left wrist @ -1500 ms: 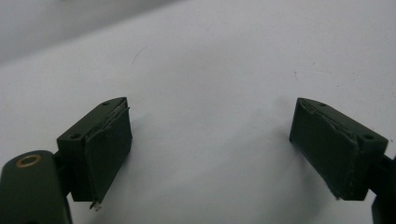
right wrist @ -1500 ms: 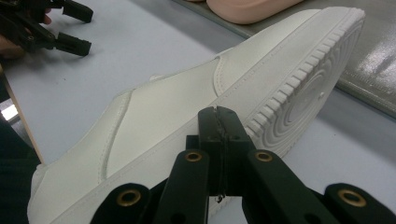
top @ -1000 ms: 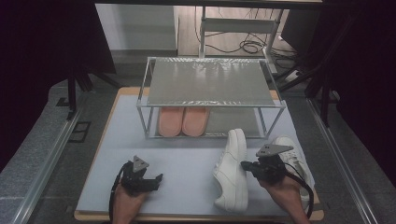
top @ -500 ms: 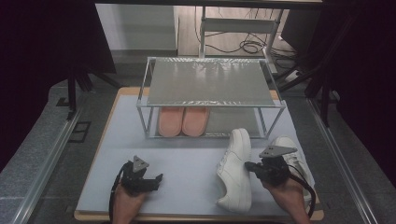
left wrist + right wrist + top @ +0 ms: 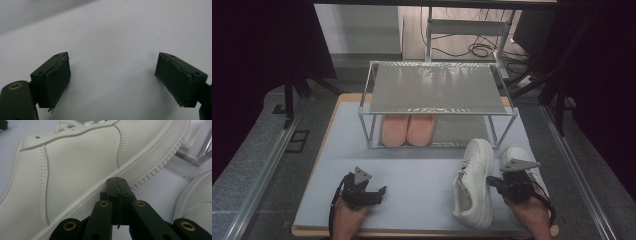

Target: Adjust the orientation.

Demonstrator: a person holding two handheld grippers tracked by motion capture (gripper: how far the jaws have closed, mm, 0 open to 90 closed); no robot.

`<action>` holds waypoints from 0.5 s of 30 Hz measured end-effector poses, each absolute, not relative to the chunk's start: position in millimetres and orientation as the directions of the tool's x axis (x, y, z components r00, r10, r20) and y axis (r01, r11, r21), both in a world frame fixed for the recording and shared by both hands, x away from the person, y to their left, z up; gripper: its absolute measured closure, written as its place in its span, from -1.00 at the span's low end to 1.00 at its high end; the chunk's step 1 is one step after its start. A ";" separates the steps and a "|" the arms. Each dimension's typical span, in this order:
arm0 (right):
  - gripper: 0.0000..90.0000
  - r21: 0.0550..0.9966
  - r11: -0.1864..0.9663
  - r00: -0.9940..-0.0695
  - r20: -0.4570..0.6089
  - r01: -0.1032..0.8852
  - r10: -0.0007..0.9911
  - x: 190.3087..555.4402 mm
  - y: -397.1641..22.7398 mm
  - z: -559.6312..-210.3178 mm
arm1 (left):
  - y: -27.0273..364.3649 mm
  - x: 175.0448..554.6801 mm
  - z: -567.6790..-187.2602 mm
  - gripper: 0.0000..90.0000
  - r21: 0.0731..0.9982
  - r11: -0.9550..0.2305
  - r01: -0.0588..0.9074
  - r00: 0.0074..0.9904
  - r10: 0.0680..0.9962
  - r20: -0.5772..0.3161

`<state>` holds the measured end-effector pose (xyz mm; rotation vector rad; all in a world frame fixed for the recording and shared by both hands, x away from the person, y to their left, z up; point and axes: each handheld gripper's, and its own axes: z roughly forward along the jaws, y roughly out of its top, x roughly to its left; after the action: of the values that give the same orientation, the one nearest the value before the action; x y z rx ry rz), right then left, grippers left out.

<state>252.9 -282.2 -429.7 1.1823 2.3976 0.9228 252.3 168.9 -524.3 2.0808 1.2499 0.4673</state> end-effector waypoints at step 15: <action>1.00 0.628 0.400 -0.494 -0.030 0.667 0.869 249.0 -297.5 -425.1 | 168.9 252.3 -524.3 -0.71 0.693 -0.328 0.642 0.480 0.877 -0.030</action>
<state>249.0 -297.5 -425.1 1.3282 2.3097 0.7941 252.3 168.9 -524.3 2.0807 1.2500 0.4675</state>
